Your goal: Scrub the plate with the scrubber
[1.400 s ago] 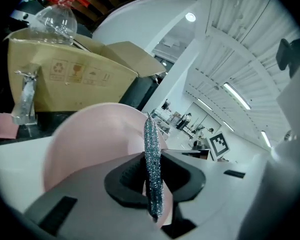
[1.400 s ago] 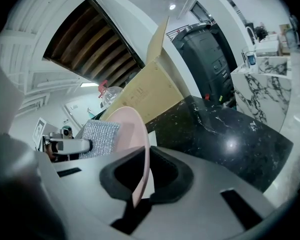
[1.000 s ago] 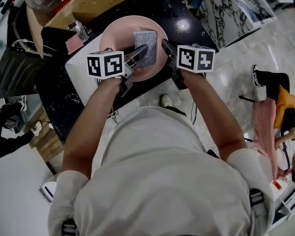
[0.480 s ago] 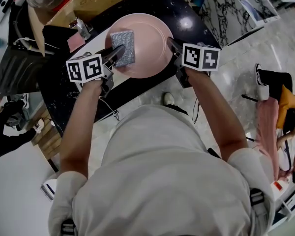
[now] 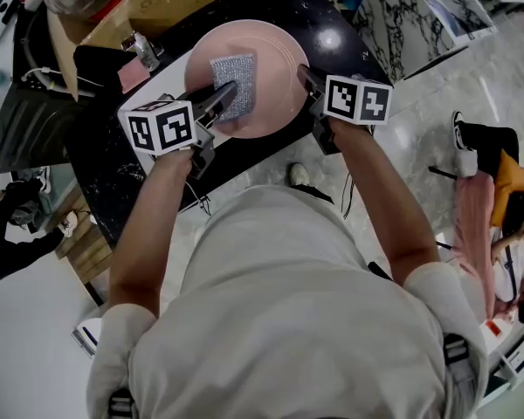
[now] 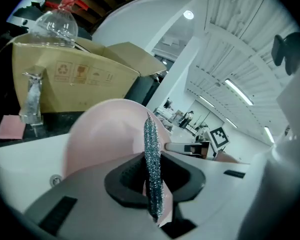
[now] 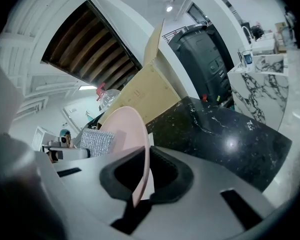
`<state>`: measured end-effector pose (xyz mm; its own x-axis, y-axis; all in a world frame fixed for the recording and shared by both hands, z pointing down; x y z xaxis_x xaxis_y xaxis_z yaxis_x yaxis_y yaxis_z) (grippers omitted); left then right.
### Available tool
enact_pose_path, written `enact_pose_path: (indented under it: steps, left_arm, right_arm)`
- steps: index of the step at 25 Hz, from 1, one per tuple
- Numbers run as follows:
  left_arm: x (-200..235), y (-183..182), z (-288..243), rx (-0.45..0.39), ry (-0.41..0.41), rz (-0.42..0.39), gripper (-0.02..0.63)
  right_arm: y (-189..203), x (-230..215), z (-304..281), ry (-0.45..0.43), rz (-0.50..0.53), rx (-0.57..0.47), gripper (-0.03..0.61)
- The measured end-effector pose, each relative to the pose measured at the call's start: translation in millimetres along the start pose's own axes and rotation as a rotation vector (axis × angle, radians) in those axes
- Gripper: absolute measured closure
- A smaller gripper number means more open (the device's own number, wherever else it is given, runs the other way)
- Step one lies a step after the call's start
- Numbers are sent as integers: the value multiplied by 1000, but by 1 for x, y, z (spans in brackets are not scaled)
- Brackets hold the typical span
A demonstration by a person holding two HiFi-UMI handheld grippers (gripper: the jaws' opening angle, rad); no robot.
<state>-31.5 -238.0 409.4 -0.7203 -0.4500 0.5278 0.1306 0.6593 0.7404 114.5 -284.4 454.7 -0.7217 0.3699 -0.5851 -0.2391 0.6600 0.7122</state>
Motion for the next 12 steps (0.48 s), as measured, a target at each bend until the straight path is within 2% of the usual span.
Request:
enact_pose_path:
  steps: [3, 8, 12]
  left_arm:
    - [-21, 10, -24, 28, 49, -6, 548]
    - [-42, 19, -50, 45, 119, 36, 548]
    - [-36, 23, -52, 59, 114, 50, 548]
  right_arm:
    - [-2, 4, -1, -3, 0, -4, 557]
    - [-1, 8, 0, -5, 12, -2, 557]
    - [-1, 5, 3, -5, 10, -1, 557]
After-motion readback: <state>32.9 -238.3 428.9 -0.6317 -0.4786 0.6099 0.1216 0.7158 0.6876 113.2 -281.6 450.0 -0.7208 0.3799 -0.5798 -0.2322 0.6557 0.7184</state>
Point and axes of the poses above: the fingertips, and each gripper's own axes: z backward along the fingers, x to its left, y out of its underside, the point moved 1 cm from there along z, backward along the fingers, and after that the axes turned 5 degrees about -x, right-handed, at the moved point
